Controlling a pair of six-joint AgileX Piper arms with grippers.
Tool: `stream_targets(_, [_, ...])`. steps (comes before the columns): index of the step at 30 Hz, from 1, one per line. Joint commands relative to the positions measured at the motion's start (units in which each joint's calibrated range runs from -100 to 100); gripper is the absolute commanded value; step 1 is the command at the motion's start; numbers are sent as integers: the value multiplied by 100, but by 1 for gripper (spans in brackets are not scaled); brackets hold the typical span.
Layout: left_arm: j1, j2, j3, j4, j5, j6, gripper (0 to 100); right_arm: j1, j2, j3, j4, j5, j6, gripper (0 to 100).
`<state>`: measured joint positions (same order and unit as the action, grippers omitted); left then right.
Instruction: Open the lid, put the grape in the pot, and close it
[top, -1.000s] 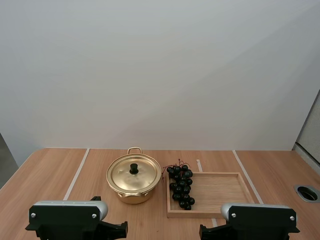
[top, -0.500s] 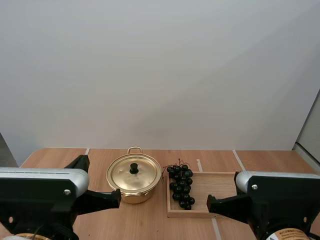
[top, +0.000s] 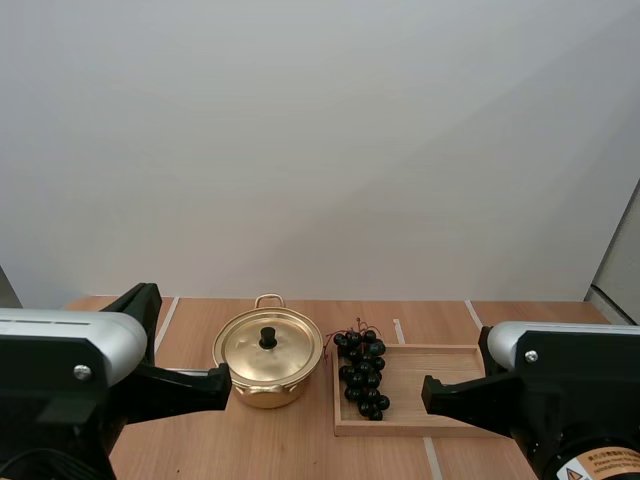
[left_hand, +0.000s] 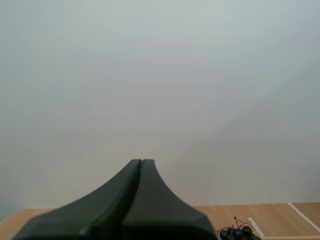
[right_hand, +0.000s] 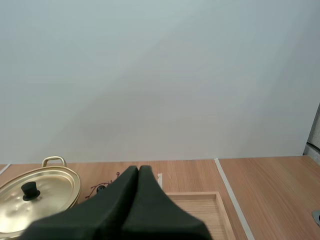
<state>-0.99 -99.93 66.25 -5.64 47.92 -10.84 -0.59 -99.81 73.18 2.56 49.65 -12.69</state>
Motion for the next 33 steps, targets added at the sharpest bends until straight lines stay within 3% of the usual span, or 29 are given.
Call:
stream_targets(1, [-28, 136, -48, 32, 290, 12, 0, -28, 130, -51, -50, 93, -216, 0])
stream_targets(4, [-21, 546, -48, 32, 253, 12, 7, -28, 532, -58, -50, 93, -216, 0])
stream_targets(7, [-20, 1017, -145, 32, 390, 12, 32, -28, 980, -58, -60, 93, -216, 0])
stream_targets(9, [-20, 1365, -208, 32, 389, 12, 55, -28, 1261, -68, -60, 93, -216, 16])
stream_targets(12, [-20, 1830, -399, 32, 389, 51, 100, -28, 1674, -187, -60, 93, -216, 56])
stream_targets(15, [-20, 2282, -648, -14, 372, 319, 100, -28, 1928, -325, -72, 8, -249, 100])
stream_targets(21, [-20, 3256, -1065, -286, 378, 1199, 100, -28, 1991, -407, -27, -1106, -617, 100])
stream_targets(30, [-20, 5212, -1506, -1963, 745, 3322, 100, -28, 2417, -407, -26, -427, -652, 100])
stream_targets(33, [-27, 6020, -1895, -2070, 1333, 3582, 100, -28, 2575, -407, 10, -427, -652, 100])
